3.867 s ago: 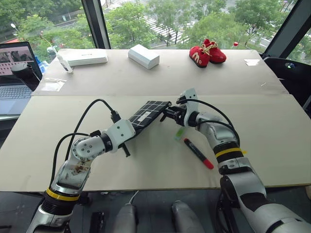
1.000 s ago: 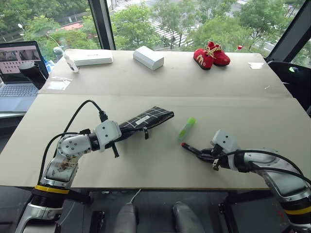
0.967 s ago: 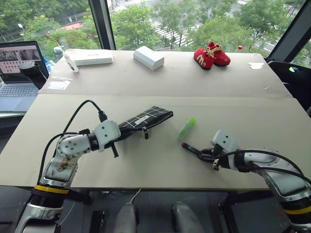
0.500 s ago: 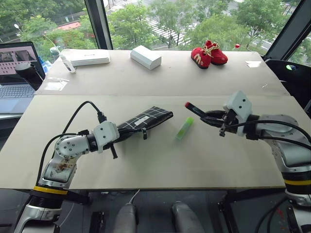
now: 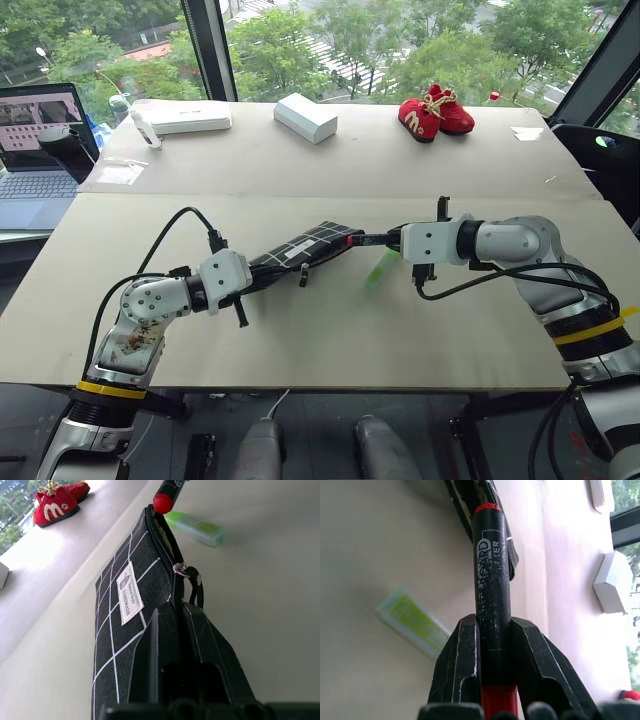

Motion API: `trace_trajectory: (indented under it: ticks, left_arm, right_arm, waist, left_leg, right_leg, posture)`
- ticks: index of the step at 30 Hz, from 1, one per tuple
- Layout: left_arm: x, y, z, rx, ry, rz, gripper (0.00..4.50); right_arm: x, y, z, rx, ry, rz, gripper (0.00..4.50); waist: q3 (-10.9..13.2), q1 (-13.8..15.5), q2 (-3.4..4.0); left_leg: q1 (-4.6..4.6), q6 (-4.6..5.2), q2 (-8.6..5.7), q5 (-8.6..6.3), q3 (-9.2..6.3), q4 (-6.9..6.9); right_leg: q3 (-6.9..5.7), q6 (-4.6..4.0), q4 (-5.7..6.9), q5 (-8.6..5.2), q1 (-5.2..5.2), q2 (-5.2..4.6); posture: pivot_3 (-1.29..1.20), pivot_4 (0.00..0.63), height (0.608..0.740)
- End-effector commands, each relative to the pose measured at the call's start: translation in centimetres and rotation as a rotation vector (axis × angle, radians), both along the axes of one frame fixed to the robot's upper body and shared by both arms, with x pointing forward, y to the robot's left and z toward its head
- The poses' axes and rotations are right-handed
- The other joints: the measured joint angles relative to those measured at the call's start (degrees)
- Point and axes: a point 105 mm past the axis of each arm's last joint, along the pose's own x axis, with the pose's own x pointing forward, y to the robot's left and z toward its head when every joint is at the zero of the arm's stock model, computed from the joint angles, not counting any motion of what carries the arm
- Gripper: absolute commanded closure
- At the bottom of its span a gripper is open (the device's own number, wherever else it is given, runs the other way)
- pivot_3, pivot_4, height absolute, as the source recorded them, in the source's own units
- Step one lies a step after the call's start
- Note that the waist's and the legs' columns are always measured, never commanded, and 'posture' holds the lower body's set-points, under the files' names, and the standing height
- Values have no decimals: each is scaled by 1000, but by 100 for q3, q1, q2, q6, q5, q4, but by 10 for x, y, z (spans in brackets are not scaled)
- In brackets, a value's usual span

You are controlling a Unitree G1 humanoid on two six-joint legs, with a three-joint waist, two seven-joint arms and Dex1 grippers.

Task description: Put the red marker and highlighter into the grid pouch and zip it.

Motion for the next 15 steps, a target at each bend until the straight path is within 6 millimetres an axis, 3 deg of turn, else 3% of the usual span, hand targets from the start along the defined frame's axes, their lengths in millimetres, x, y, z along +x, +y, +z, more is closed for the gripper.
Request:
trace_trajectory:
  ticks: [1,10,15]
  left_arm:
    - [-5,-8,10,-14,-42,-44,4500]
    - [-6,-11,10,-21,-38,-53,4500]
    - [-6,-12,11,-23,-39,-59,4500]
  right_arm:
    - [3,5,11,-24,-70,30,3982]
    - [6,10,1,-119,-119,70,3982]
    - [1,54,-5,-82,-132,177,3982]
  waist:
    - [0,-6,0]
    - [0,-7,0]
    - [0,-51,0]
  left_leg:
    - [0,0,0,0,0,0]
    - [0,0,0,0,0,0]
    - [2,0,2,0,0,0]
  right_leg:
    - [0,0,0,0,-1,0]
    - [0,0,1,0,0,-1]
    - [1,-2,5,1,-3,3]
  posture:
    - [0,150,731]
    - [0,150,731]
    - [0,150,731]
